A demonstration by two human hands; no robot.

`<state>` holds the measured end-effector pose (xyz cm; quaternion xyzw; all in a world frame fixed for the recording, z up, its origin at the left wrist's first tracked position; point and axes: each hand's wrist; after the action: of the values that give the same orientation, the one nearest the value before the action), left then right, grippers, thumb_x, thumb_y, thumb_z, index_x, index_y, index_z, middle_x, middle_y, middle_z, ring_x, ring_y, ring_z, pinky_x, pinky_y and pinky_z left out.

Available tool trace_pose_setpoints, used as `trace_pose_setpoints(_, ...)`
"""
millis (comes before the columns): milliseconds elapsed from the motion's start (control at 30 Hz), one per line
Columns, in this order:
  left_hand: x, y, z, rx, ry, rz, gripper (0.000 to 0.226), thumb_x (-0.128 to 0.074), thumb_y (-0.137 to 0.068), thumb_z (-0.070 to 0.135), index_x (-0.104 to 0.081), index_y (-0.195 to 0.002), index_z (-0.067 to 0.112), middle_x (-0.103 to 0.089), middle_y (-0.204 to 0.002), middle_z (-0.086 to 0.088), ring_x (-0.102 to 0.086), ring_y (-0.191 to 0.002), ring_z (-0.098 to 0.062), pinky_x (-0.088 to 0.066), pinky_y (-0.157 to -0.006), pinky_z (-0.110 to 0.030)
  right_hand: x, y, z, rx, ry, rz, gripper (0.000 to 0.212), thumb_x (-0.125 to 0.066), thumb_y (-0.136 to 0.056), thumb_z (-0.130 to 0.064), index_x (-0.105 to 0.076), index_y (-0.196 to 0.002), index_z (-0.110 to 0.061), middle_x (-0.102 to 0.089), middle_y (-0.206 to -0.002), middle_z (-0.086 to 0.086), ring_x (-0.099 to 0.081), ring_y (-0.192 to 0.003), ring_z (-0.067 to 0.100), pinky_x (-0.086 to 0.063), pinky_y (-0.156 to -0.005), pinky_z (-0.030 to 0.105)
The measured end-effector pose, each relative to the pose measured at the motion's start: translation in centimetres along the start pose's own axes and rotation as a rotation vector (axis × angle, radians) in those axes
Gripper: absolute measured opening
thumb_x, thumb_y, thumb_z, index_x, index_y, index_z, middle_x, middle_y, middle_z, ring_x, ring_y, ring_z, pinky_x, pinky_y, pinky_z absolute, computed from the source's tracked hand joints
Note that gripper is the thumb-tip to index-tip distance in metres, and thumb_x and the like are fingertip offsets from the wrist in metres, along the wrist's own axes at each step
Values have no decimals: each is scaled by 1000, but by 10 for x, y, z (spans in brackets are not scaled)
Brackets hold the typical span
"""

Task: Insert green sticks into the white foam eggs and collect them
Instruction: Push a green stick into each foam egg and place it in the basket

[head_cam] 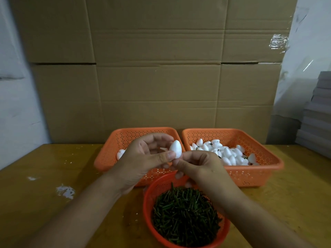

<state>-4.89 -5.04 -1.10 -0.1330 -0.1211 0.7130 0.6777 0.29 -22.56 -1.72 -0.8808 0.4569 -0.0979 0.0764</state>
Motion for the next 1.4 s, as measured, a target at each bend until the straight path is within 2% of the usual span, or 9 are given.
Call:
trace_pose_setpoints(267, 0, -1, -1, 3, -17, 15, 34, -83, -74, 32, -73, -106, 30, -74, -112, -5, -72, -90, -20, -58, -76, -30, -3, 1, -1, -5, -22, 38, 11, -72, -89, -15, -73, -81, -9, -69, -61, -3, -59, -50, 2, -44, -46, 15)
trace_pose_setpoints(567, 1, -1, -4, -1, -109, 20, 32, -84, -72, 35, -74, -101, 32, -75, -105, -4, -71, -81, -12, -52, -62, -21, -5, 1, -1, -3, 7, 71, 15, -75, -86, -16, -75, -72, -12, -66, -58, 6, -57, -48, 7, -45, -47, 18)
trace_pose_setpoints(700, 3, -2, -4, 33, -72, 7, 32, -83, -73, 36, -76, -103, 26, -75, -96, -4, -62, -68, -9, -50, -61, -21, -2, 2, -4, 29, 25, 7, 18, -70, -91, -14, -75, -73, -13, -69, -64, 4, -61, -55, 8, -46, -50, 18)
trace_pose_setpoints(867, 5, -1, -3, 77, 3, -42, 35, -82, -72, 32, -77, -105, 21, -73, -101, -10, -53, -57, -7, -49, -60, -20, 3, 5, -10, 17, 10, -100, 26, -65, -94, -13, -75, -71, -20, -73, -72, 2, -66, -63, 10, -48, -52, 19)
trace_pose_setpoints(967, 5, 0, -2, 104, 38, -45, 40, -80, -71, 31, -75, -109, 17, -73, -92, -5, -50, -54, -7, -48, -61, -21, 2, 5, -10, -22, -44, -166, 29, -62, -96, -14, -75, -71, -20, -72, -75, 2, -66, -64, 10, -48, -52, 19)
trace_pose_setpoints(1133, 4, 2, 1, 123, 53, -99, 41, -66, -85, 19, -63, -122, 3, -68, -74, 3, -49, -57, -9, -45, -68, -28, 1, 4, -9, -54, -126, -236, 25, -63, -96, -17, -76, -74, -21, -71, -77, 1, -64, -64, 8, -47, -52, 18)
trace_pose_setpoints(1233, 3, 2, 2, 129, 67, -92, 43, -65, -85, 18, -62, -125, 0, -67, -79, -4, -51, -60, -11, -46, -68, -28, 2, 3, -7, -45, -130, -234, 24, -63, -95, -16, -76, -75, -21, -71, -77, 2, -63, -64, 8, -47, -52, 18)
trace_pose_setpoints(1333, 3, 2, 3, 113, 79, -84, 42, -72, -82, 23, -67, -122, 8, -69, -88, -11, -60, -66, -12, -53, -65, -24, 3, 3, -7, -16, -115, -175, 26, -62, -95, -15, -75, -73, -19, -70, -73, 1, -62, -61, 7, -45, -51, 17)
trace_pose_setpoints(1400, 3, 1, 3, 87, 68, -77, 40, -76, -79, 27, -71, -118, 19, -72, -95, -8, -65, -72, -12, -54, -64, -23, 3, 2, -8, 0, -102, -107, 23, -65, -94, -15, -74, -73, -17, -70, -69, 0, -61, -57, 5, -44, -49, 17)
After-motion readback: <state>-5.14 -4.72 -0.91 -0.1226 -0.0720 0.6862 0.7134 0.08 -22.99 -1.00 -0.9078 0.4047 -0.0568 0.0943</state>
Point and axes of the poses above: each hand's wrist, its own y-axis away from the middle knuckle, its own x-axis out of the back of the hand, z = x × y
